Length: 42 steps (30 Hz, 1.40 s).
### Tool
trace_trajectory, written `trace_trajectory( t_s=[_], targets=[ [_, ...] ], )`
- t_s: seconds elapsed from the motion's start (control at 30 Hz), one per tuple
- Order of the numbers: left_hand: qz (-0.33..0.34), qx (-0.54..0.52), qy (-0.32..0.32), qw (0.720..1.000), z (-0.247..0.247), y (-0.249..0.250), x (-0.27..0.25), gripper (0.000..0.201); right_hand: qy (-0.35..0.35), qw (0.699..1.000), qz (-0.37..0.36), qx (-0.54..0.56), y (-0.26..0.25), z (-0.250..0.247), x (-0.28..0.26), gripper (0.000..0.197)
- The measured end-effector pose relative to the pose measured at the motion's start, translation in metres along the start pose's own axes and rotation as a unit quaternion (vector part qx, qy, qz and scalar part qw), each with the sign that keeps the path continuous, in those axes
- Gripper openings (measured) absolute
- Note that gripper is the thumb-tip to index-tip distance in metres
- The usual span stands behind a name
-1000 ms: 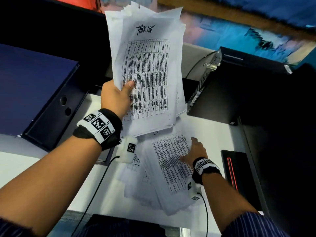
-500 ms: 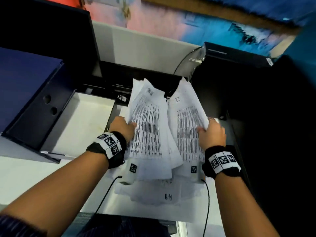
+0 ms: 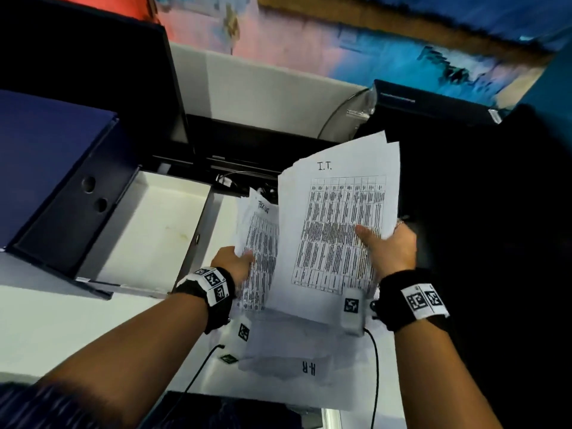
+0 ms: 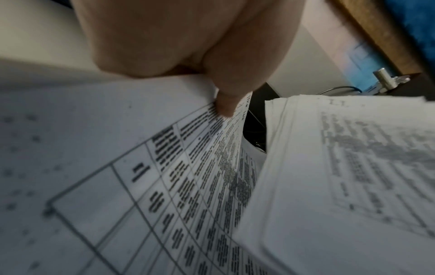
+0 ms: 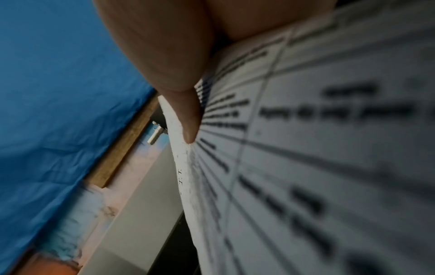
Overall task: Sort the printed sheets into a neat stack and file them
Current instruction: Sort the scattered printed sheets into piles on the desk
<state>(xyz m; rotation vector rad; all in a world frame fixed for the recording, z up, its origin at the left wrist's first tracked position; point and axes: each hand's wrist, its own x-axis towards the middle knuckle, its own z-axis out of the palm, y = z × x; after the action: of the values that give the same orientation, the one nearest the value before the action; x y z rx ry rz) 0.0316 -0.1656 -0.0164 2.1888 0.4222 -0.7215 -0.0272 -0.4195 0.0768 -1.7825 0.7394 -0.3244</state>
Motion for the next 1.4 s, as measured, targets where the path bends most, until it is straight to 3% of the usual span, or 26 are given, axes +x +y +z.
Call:
trace_trajectory(
  t_s=[0.07,0.17,0.2,0.37,0.43,0.47,0.6,0.77,0.83,0.9,1.0,1.1,1.27,1.33,1.4],
  targets=[
    [-0.014,-0.041,-0.001,0.999,-0.001,0.005,0.002,0.066,-0.016,0.999,0.034,-0.029,0.018,0.015,0.006,0.025],
    [-0.034,-0.084,-0.011,0.996,-0.004,0.011,0.003,0.072,-0.078,0.981,0.098,-0.150,0.056,0.039,0.010,0.071],
    [-0.028,-0.085,-0.020,0.996,-0.004,0.012,0.006,0.071,-0.096,0.968,0.106,-0.207,0.069,0.047,0.010,0.077],
    [-0.004,-0.050,-0.036,0.998,0.003,0.004,0.014,0.075,-0.168,0.915,0.051,-0.364,0.101,0.086,-0.005,0.065],
    [0.016,0.005,-0.027,0.999,0.006,0.002,0.016,0.064,-0.194,0.875,0.024,-0.442,0.102,0.100,-0.012,0.064],
    [0.026,0.030,-0.012,0.999,0.007,0.002,0.016,0.056,-0.193,0.870,0.023,-0.453,0.103,0.103,-0.016,0.064],
    [0.065,0.057,0.030,0.996,0.006,0.000,0.017,0.051,-0.111,0.896,0.061,-0.425,0.108,0.099,-0.023,0.059],
    [0.153,0.044,0.086,0.983,-0.016,0.022,0.008,0.027,-0.082,0.913,0.107,-0.384,0.111,0.082,-0.021,0.042],
    [0.194,0.042,0.133,0.971,-0.036,0.036,-0.002,0.021,-0.038,0.904,0.165,-0.392,0.111,0.081,-0.024,0.058],
    [0.238,0.036,0.188,0.952,-0.059,0.052,-0.012,0.022,-0.011,0.902,0.213,-0.377,0.114,0.087,-0.031,0.088],
    [0.289,0.027,0.249,0.924,-0.089,0.069,-0.018,0.023,-0.026,0.910,0.195,-0.366,0.123,0.099,-0.035,0.112],
    [0.312,0.008,0.271,0.911,-0.115,0.078,-0.019,0.020,-0.021,0.896,0.192,-0.401,0.125,0.108,-0.036,0.120],
    [0.312,-0.018,0.278,0.908,-0.138,0.082,-0.016,0.022,-0.038,0.868,0.248,-0.428,0.121,0.118,-0.033,0.133],
    [0.309,-0.029,0.273,0.911,-0.142,0.084,-0.015,0.021,-0.046,0.873,0.253,-0.414,0.122,0.117,-0.028,0.130],
    [0.308,-0.038,0.266,0.913,-0.143,0.084,-0.014,0.020,-0.024,0.896,0.254,-0.363,0.124,0.117,-0.025,0.113]
  ],
)
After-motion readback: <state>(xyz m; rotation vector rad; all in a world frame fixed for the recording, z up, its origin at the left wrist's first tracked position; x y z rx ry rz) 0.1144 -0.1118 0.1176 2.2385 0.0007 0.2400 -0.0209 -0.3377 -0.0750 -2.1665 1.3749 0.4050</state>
